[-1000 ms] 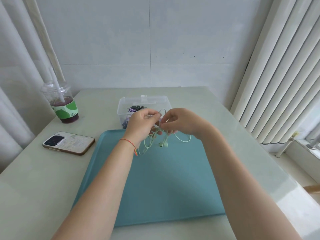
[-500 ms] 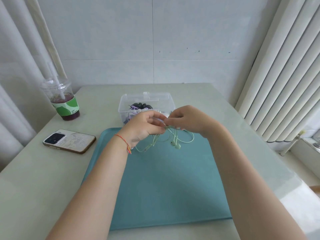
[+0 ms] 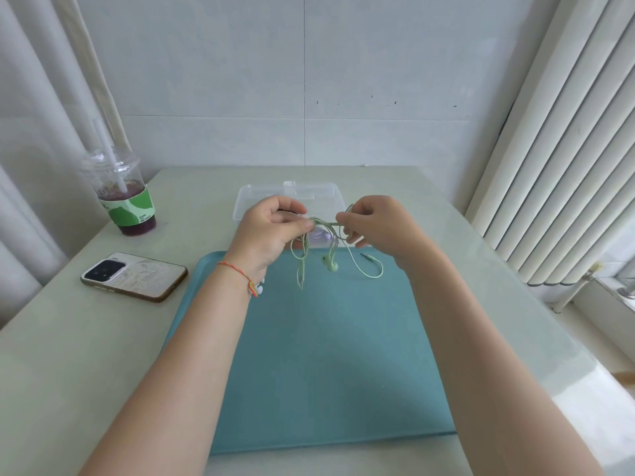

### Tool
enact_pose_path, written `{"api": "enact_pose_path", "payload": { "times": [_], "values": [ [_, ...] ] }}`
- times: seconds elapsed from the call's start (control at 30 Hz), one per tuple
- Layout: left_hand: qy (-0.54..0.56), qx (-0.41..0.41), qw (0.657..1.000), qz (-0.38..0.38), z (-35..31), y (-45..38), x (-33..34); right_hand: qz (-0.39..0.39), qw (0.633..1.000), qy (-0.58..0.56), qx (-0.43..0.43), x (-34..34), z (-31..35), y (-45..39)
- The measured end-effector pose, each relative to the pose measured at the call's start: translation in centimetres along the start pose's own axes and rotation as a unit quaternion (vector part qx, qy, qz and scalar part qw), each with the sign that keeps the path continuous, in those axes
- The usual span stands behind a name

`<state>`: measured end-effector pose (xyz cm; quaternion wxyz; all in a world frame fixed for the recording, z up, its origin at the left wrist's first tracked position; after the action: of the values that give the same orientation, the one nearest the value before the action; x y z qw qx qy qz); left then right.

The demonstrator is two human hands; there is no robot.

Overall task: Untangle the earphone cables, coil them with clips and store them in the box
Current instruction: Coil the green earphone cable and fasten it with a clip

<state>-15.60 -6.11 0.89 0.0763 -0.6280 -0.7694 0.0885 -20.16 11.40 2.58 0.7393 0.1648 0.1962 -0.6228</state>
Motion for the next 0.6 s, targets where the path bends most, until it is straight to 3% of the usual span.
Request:
{"api": "enact_pose_path", "payload": {
  "times": [0.13,0.27,0.37,0.6],
  "values": [
    [0.014,0.013,1.000,0.021,-0.7,0.0,0.3,0.018,0.994,-0.106,-0.010,0.2,0.9,0.4],
    [0.002,-0.021,0.992,0.128,-1.0,1.1,2.4,0.011,0.993,-0.111,-0.050,-0.2,1.9,0.8],
    [0.034,-0.057,0.984,0.168,-0.9,1.7,3.3,0.016,0.992,-0.103,-0.078,-0.3,2.7,1.2],
    [0.037,-0.065,0.991,0.109,-0.6,1.5,2.7,0.000,0.992,-0.080,-0.100,-0.3,3.5,1.5]
  ]
}}
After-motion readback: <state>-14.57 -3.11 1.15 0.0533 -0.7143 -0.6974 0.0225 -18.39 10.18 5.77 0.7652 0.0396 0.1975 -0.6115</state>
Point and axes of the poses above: each hand's wrist, its own y-axis away from the middle knuckle, its own x-axis out of the palm, z = x × y, the point moved 9 cm from there along -y, towards the middle knuckle, and after that the axes turned 7 degrees about x, right-handed, at the moved point
